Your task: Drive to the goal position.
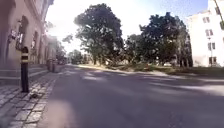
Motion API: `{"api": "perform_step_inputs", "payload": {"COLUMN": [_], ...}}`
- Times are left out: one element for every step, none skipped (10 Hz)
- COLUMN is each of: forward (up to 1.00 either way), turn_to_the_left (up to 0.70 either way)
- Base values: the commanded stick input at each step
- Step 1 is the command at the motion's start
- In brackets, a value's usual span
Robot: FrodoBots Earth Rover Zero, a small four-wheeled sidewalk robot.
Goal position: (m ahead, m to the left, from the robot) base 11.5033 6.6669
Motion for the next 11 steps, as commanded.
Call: {"api": "perform_step_inputs", "payload": {"forward": [0.68, 0.68, 0.68, 0.68, 0.68, 0.68, 0.68, 0.68, 0.68, 0.68, 0.68], "turn_to_the_left": [0.14, 0.14, 0.14, 0.14, 0.14, 0.14, 0.14, 0.14, 0.14, 0.14, 0.14]}}
